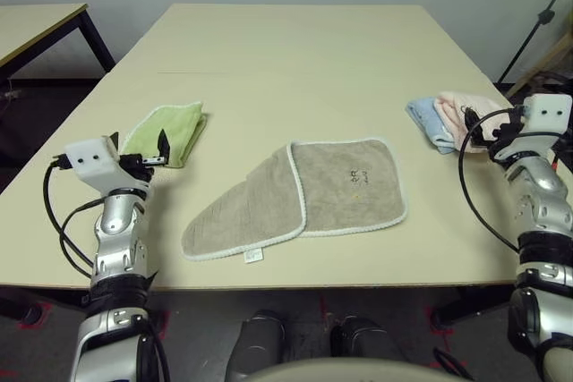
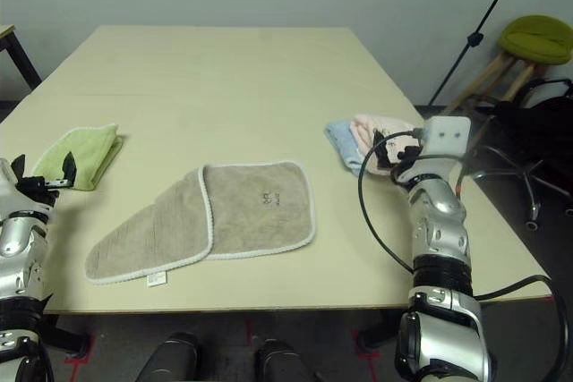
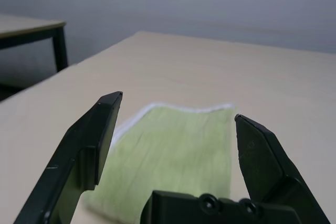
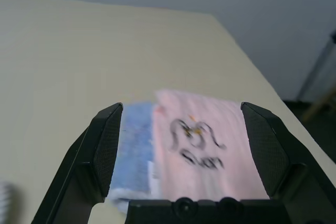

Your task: Fold the towel and set it aside.

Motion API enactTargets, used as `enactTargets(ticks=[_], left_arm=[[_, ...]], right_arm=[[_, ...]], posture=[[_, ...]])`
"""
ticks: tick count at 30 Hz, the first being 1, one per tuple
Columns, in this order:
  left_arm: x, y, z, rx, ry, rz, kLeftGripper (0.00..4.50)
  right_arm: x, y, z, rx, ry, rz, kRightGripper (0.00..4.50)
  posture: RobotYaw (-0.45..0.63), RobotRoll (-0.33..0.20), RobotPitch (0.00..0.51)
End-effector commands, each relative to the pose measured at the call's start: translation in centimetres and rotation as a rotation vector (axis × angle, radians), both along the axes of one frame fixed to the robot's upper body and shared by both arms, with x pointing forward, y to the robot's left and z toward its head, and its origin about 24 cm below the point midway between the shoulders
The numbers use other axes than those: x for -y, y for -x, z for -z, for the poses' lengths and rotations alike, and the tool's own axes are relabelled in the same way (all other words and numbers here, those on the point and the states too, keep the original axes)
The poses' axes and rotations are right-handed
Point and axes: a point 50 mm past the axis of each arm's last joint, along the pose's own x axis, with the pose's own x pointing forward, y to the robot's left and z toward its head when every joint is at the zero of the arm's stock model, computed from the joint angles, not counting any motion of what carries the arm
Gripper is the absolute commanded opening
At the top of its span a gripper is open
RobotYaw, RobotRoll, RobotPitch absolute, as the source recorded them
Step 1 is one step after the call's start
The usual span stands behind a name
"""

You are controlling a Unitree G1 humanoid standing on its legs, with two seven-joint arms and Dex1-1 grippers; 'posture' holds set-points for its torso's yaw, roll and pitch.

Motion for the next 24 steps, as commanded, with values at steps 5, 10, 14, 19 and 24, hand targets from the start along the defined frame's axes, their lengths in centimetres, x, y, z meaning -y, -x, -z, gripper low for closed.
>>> enactTargets(ticks=[5, 10, 14, 19, 24], left_arm=[[0.7, 0.5, -3.9, -0.049, -0.077, 0.383, 4.5], [3.3, 0.5, -4.8, -0.155, -0.08, 0.744, 4.5], [5.2, 0.8, -4.9, -0.275, -0.117, 0.979, 4.5], [7.6, 1.3, -5.0, -0.371, -0.156, 1.169, 4.5], [8.9, 1.8, -4.7, -0.417, -0.164, 1.238, 4.5]], right_arm=[[-3.5, -0.9, -3.7, -0.244, 0.164, -0.429, 4.48], [-5.0, -2.9, -3.7, -0.488, 0.249, -0.589, 4.48], [-6.0, -5.0, -2.8, -0.657, 0.299, -0.593, 4.48], [-7.2, -6.4, -0.4, -0.843, 0.339, -0.528, 4.48], [-8.1, -6.5, 1.5, -0.922, 0.374, -0.515, 4.48]], posture=[[0.18, 0.0, 0.044], [0.23, 0.0, 0.062], [0.26, 0.0, 0.057], [0.28, 0.0, 0.055], [0.3, 0.0, 0.049]])
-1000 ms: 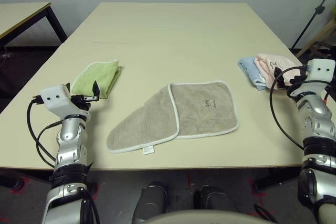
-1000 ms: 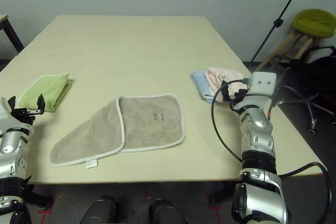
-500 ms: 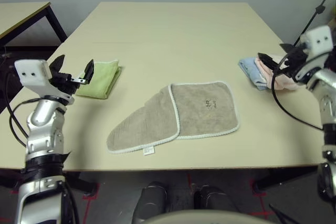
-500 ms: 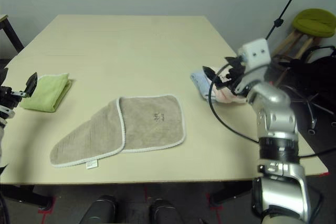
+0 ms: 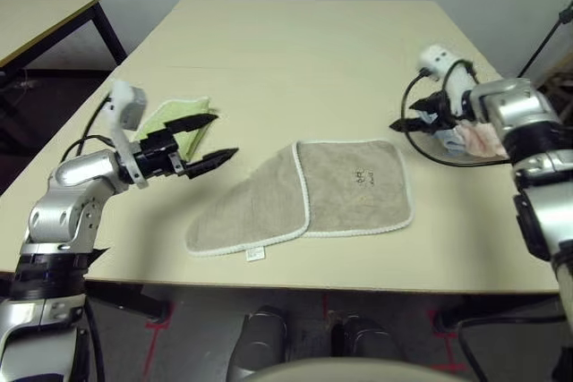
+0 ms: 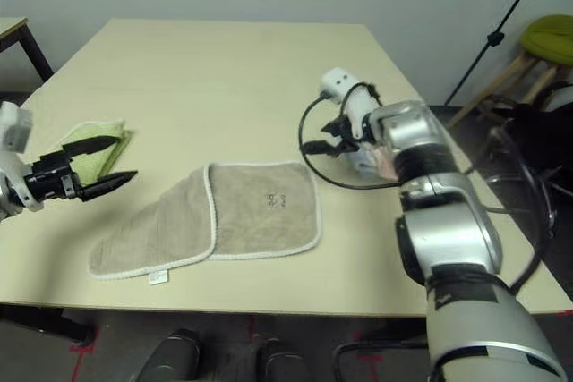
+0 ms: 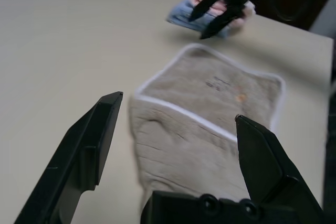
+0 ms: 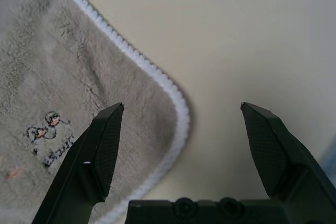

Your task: Fold the towel and set it aside.

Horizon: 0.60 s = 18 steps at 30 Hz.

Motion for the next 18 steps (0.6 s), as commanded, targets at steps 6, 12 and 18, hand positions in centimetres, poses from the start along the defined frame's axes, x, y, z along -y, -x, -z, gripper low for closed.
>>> enactTargets(ticks=[6, 12, 18], left_arm=[[1.2, 1.6, 0.9, -0.067, -0.016, 0.07, 4.5], [1.3, 2.1, 1.4, -0.079, -0.018, 0.068, 4.5], [1.7, 1.9, 2.2, -0.094, -0.015, 0.064, 4.5]], right_arm=[[0.2, 0.5, 3.2, -0.094, 0.167, 0.006, 4.48], [0.3, 0.8, 3.8, -0.128, 0.17, 0.01, 3.9], [-0.3, 0.4, 2.5, -0.093, 0.065, 0.011, 1.75]], posture=[[0.31, 0.0, 0.049], [0.31, 0.0, 0.049], [0.3, 0.0, 0.049]])
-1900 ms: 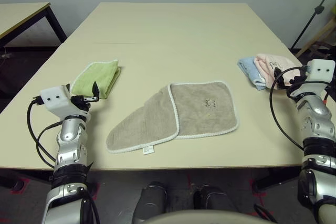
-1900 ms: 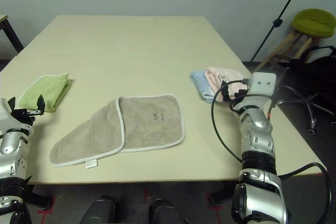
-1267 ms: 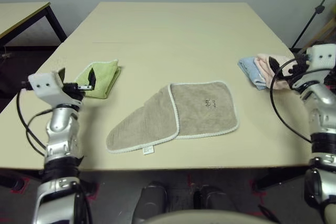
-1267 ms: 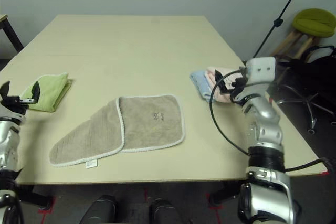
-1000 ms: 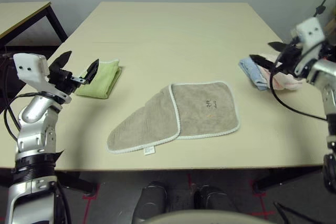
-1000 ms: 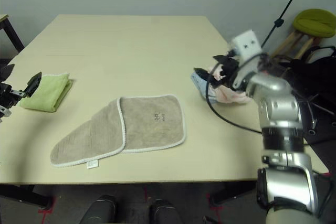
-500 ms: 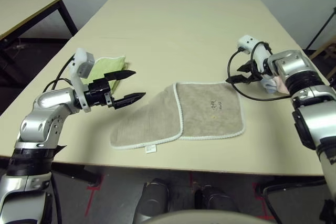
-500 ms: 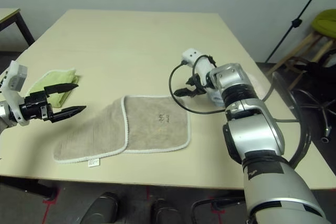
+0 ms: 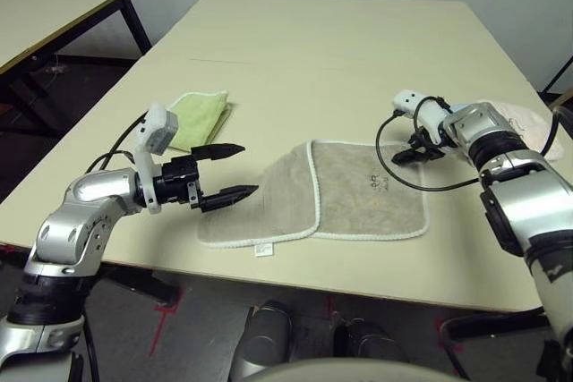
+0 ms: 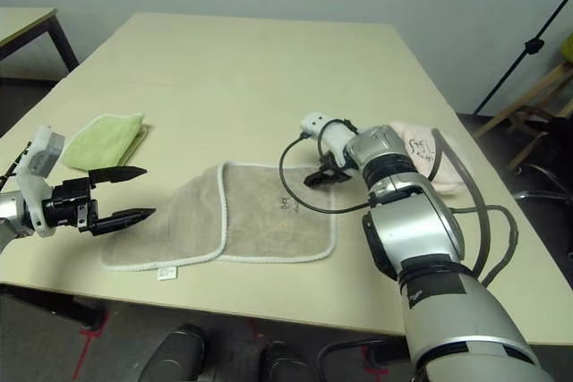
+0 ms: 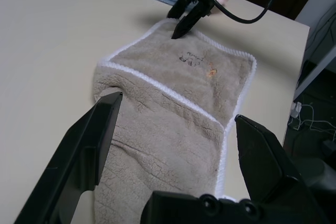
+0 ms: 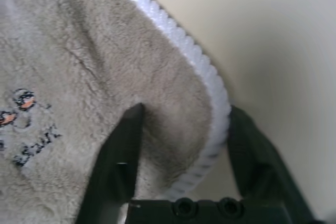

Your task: Fold the towel and set it aside.

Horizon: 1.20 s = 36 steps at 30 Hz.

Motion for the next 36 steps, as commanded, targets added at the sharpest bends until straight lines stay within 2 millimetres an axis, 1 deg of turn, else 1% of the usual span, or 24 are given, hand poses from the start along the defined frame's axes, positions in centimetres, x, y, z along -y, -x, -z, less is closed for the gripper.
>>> enactTargets(ticks=[1, 2, 4, 5, 8, 11, 14, 19, 24, 26, 29, 31, 33, 36], left_arm=[[0.3, 0.0, 0.6, -0.012, -0.018, 0.002, 4.5], [0.3, 0.0, 0.7, -0.017, -0.018, -0.002, 4.5], [0.3, 0.0, 1.0, -0.034, -0.024, -0.005, 4.5], [0.3, -0.1, 1.2, -0.041, -0.027, -0.005, 4.5], [0.5, -0.2, 1.8, -0.06, -0.039, 0.007, 4.5], [0.9, -0.3, 2.1, -0.067, -0.042, 0.018, 4.5], [1.3, -0.5, 2.4, -0.073, -0.045, 0.029, 4.5], [2.2, -0.9, 2.7, -0.065, -0.045, 0.03, 4.5], [2.6, -1.0, 2.5, -0.065, -0.039, 0.013, 4.5], [2.6, -1.0, 2.3, -0.063, -0.039, 0.008, 4.5], [3.0, -1.2, 1.8, -0.054, -0.021, -0.009, 4.5], [3.3, -1.3, 1.6, -0.053, -0.011, -0.029, 4.5], [3.7, -1.6, 1.6, -0.04, -0.011, -0.055, 4.5], [4.3, -2.1, 1.7, -0.032, -0.009, -0.085, 4.5]], right_arm=[[-0.5, -0.3, -0.9, 0.027, -0.08, -0.001, 1.3], [-0.8, -0.5, -1.7, 0.048, -0.116, -0.006, 0.98], [-1.6, -1.1, -3.6, 0.114, -0.202, -0.018, 0.17], [-2.2, -1.4, -4.6, 0.157, -0.247, -0.032, 0.04], [-3.8, -2.2, -7.6, 0.303, -0.362, -0.072, 0.04], [-5.2, -2.7, -9.7, 0.444, -0.414, -0.105, 0.04], [-7.1, -3.0, -12.4, 0.572, -0.466, -0.148, 0.04], [-10.0, -2.9, -16.5, 0.699, -0.549, -0.216, 0.04], [-12.9, -1.9, -22.3, 0.821, -0.741, -0.236, 0.04], [-13.6, -1.5, -23.9, 0.835, -0.772, -0.239, 0.04], [-13.9, -1.3, -25.0, 0.851, -0.78, -0.211, 0.04], [-13.7, -1.5, -24.9, 0.85, -0.765, -0.166, 0.04], [-13.4, -2.0, -23.8, 0.836, -0.713, -0.125, 0.04], [-12.2, -2.9, -21.3, 0.796, -0.614, -0.067, 0.04]], posture=[[0.29, 0.0, 0.053], [0.28, 0.0, 0.055], [0.27, 0.0, 0.057], [0.27, 0.0, 0.061], [0.25, 0.0, 0.065], [0.24, 0.0, 0.072], [0.25, 0.0, 0.076], [0.25, 0.0, 0.082], [0.25, 0.0, 0.085], [0.25, 0.0, 0.085], [0.25, 0.0, 0.083], [0.26, 0.0, 0.083], [0.26, 0.0, 0.082], [0.27, 0.0, 0.083]])
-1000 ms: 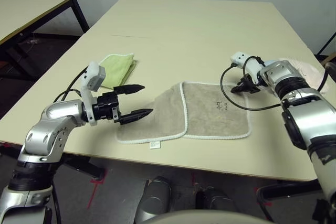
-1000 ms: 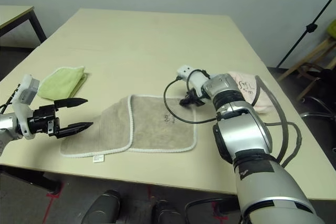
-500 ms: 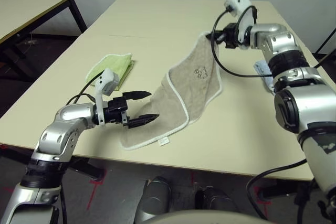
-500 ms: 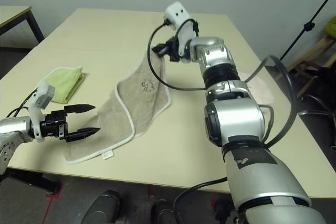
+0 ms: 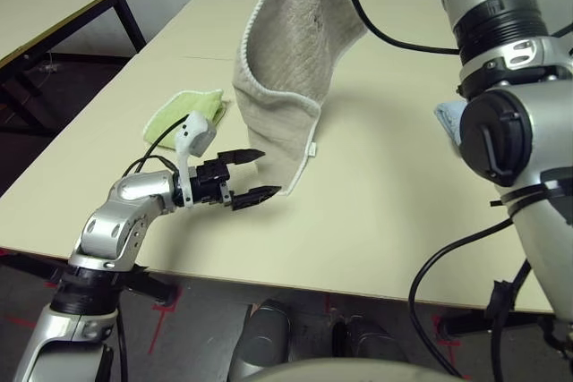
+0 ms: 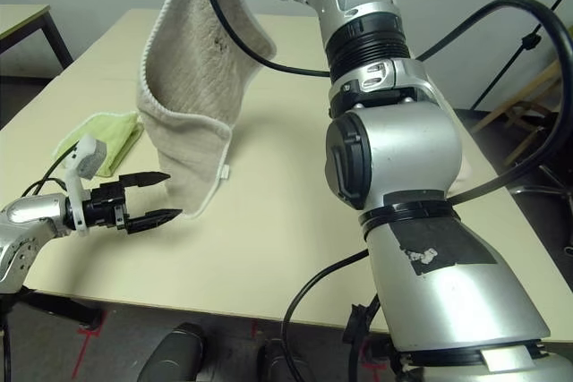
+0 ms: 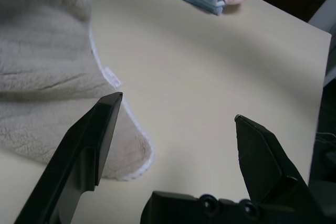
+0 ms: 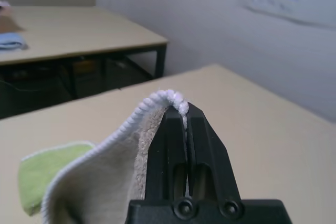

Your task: Fold the towel and set it aside.

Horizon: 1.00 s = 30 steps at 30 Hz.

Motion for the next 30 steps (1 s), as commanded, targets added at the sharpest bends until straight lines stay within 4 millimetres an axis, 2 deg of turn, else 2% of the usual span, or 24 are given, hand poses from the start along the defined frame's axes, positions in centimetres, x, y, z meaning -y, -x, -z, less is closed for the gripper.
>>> enactTargets(ticks=[1, 6, 9, 16, 22, 30], left_arm=[[0.9, -0.6, 0.1, 0.012, -0.013, -0.019, 4.5], [2.2, -1.9, 0.2, 0.034, -0.014, -0.039, 4.5], [3.9, -3.6, 0.5, 0.058, -0.045, -0.079, 4.5], [7.1, -5.6, 0.8, 0.098, -0.122, -0.083, 4.5], [9.0, -7.4, 1.9, 0.112, -0.219, -0.08, 4.5], [10.7, -10.2, 3.4, 0.073, -0.265, -0.195, 4.5]], right_arm=[[1.7, -1.3, 3.7, -0.096, 0.098, 0.109, 0.04], [4.9, -2.1, 7.4, -0.157, 0.224, 0.26, 0.04], [8.0, -2.3, 10.2, -0.195, 0.406, 0.36, 0.04], [11.1, -2.0, 11.9, -0.25, 0.509, 0.445, 0.04], [11.6, -1.9, 11.5, -0.247, 0.495, 0.454, 0.04], [10.6, -2.0, 11.3, -0.236, 0.482, 0.425, 0.04]], posture=[[0.27, 0.0, 0.084], [0.26, 0.0, 0.086], [0.26, 0.0, 0.085], [0.25, 0.0, 0.081], [0.24, 0.0, 0.077], [0.25, 0.0, 0.073]])
